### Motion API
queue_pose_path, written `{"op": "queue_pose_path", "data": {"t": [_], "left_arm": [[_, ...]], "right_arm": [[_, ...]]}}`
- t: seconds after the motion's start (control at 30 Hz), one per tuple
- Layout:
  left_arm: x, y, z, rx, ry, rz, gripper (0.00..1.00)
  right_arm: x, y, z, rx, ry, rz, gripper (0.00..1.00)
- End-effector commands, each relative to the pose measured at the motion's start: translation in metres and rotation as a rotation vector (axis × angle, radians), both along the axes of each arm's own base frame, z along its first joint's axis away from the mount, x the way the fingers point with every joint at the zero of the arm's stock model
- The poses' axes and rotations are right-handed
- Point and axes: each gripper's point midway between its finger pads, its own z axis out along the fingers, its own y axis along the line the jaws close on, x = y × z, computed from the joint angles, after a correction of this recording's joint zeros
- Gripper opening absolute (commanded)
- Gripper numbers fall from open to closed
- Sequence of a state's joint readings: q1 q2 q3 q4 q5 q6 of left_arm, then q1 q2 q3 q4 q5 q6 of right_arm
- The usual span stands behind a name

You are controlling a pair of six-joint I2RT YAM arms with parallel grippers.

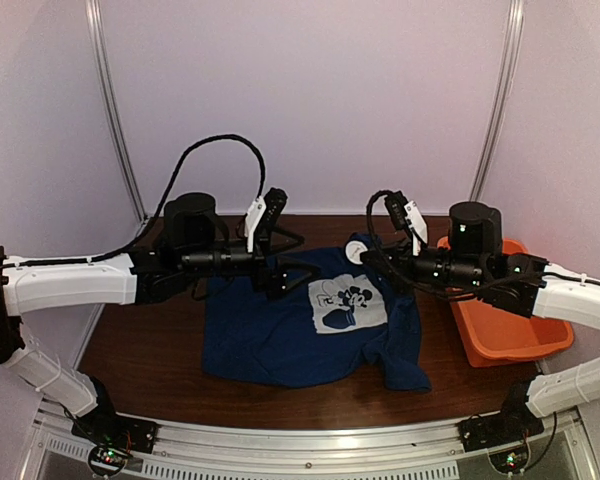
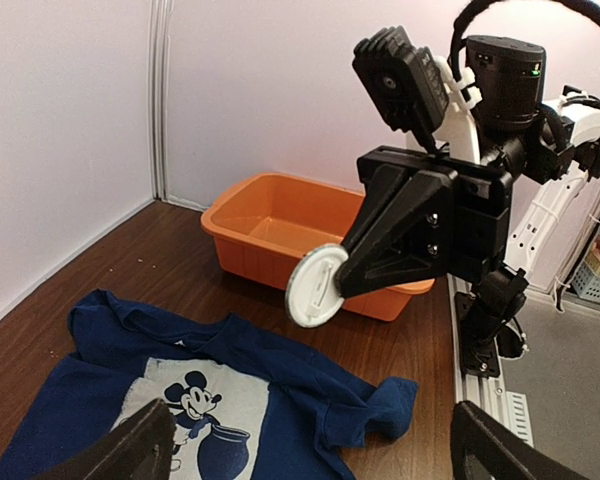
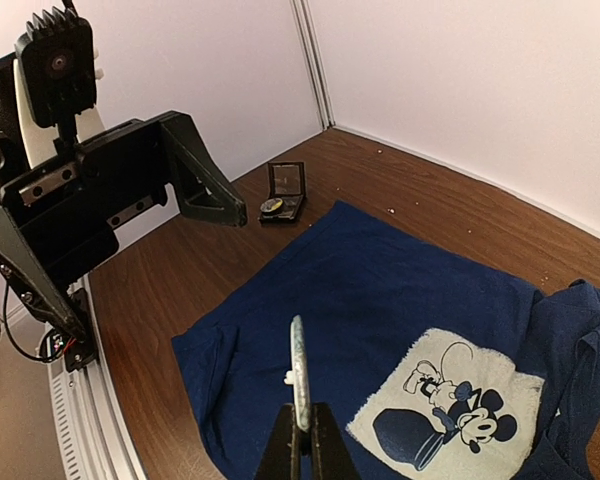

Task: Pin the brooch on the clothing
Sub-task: Open the brooch.

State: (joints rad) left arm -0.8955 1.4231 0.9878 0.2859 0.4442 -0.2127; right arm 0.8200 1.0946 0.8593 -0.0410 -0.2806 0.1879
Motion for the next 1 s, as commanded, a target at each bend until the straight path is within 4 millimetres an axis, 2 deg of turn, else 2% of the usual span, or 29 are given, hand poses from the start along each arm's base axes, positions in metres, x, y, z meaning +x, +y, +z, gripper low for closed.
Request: {"op": "queue_pose_path", "data": {"t": [0.0, 0.33, 0.47, 0.97], "left_arm": [[0.007, 0.001, 0.003, -0.014, -0.004, 0.026, 0.98], [0.004, -0.004, 0.000, -0.004, 0.013, -0.011, 0.98], [0.004, -0.007, -0.004, 0.003, 0.029, -0.019, 0.98], [-0.005, -0.017, -0.009, -0.009, 0.095, -0.094, 0.98]], "right_arm": [[-0.005, 0.004, 0.004, 0.018, -0.013, 0.027, 0.00], [-0.014, 0.012, 0.006, 0.029, -0.017, 0.089, 0.00], [-0.015, 0.013, 0.013, 0.030, -0.044, 0.100, 0.00], [-0.012, 0.019, 0.017, 0.035, -0.089, 0.090, 0.00]]}}
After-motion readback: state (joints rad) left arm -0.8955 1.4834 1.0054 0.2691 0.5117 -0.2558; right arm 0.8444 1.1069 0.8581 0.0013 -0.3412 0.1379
